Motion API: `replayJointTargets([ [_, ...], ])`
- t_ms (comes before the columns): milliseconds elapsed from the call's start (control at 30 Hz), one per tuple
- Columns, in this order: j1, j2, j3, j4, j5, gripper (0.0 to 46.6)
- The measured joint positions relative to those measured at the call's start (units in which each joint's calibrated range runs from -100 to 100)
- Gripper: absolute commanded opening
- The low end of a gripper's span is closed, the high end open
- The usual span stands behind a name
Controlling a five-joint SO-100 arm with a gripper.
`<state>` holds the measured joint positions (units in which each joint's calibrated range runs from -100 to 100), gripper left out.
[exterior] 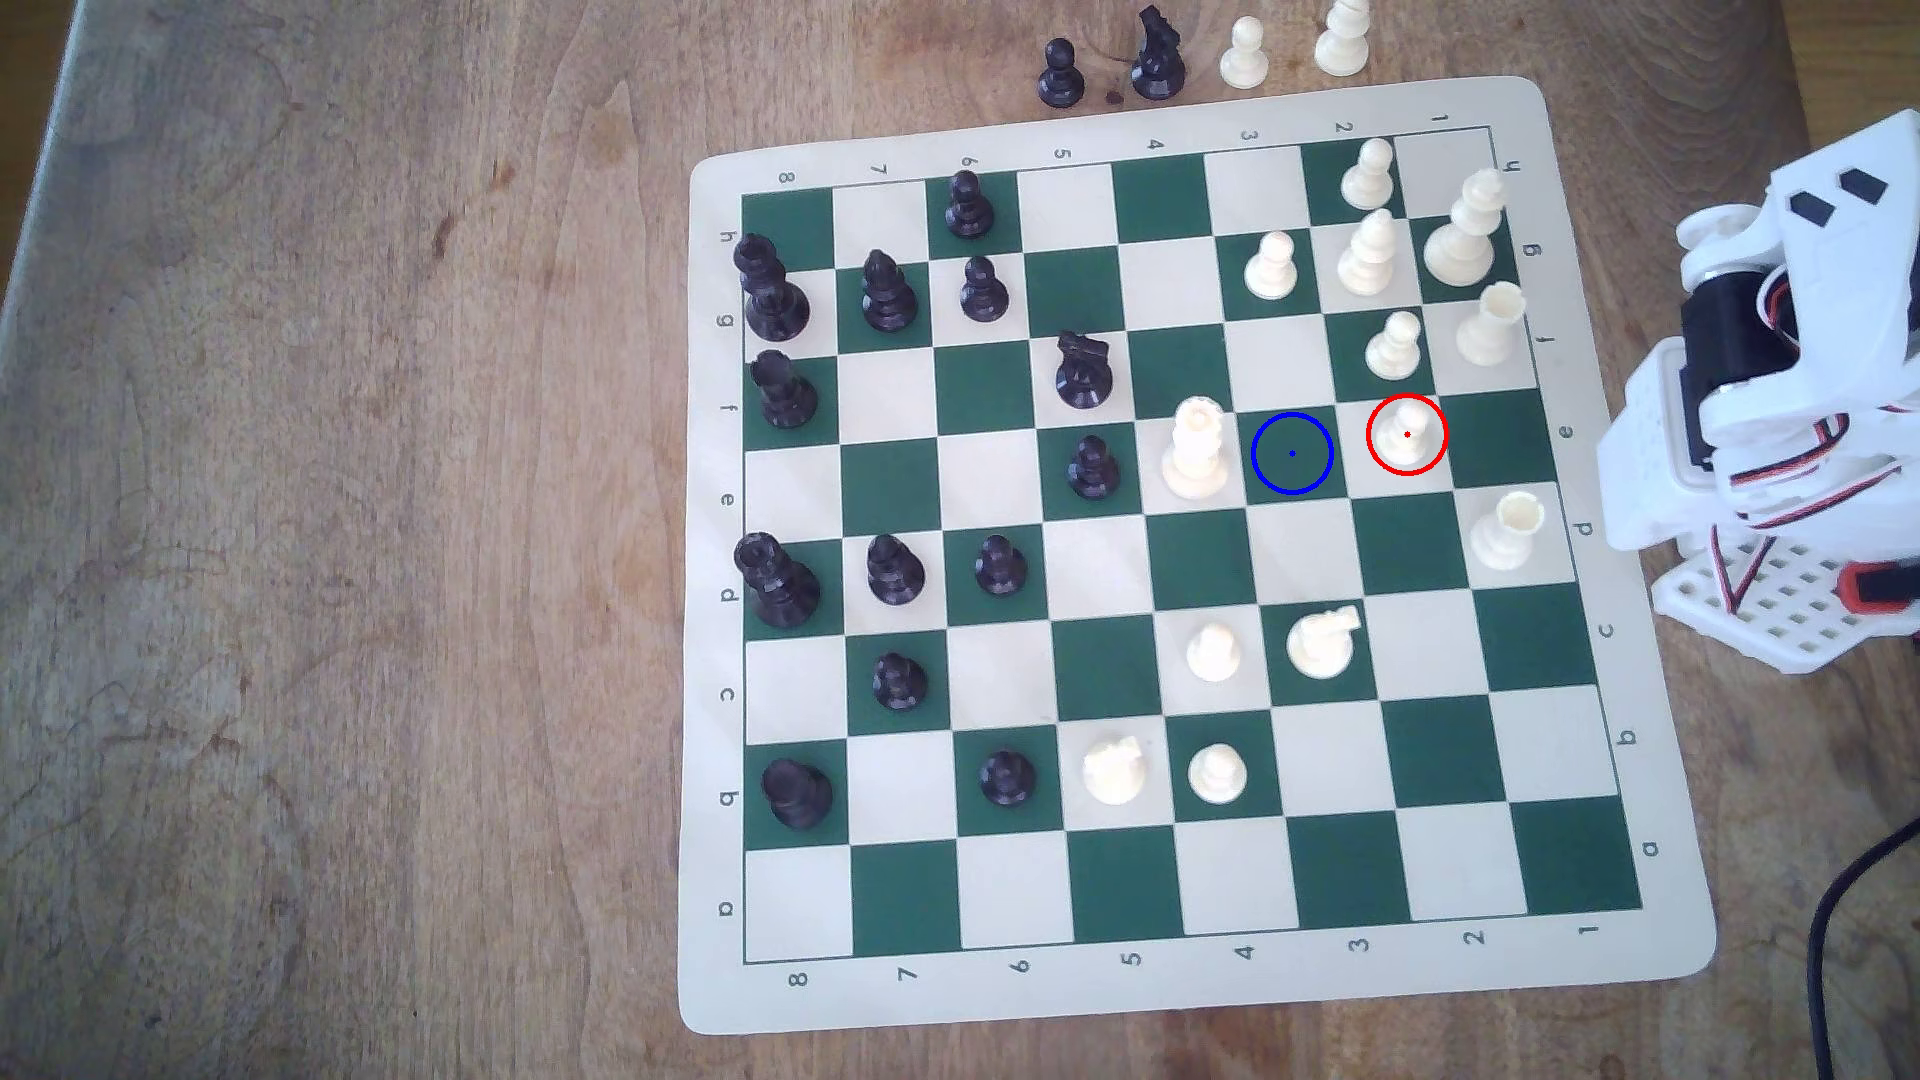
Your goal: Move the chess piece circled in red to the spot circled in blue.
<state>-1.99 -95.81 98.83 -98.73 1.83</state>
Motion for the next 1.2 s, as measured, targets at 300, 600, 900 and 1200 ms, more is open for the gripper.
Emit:
replayJointTargets([
  [300, 1.77, 0.17, 0.00, 3.43, 0.15, 0.2],
  [600, 4.28, 0.17, -4.43, 26.06, 0.15, 0.2],
  [900, 9.29, 0.25, -7.77, 54.66, 0.15, 0.2],
  [1200, 12.54, 0.42, -20.79, 100.64, 0.10, 0.2],
])
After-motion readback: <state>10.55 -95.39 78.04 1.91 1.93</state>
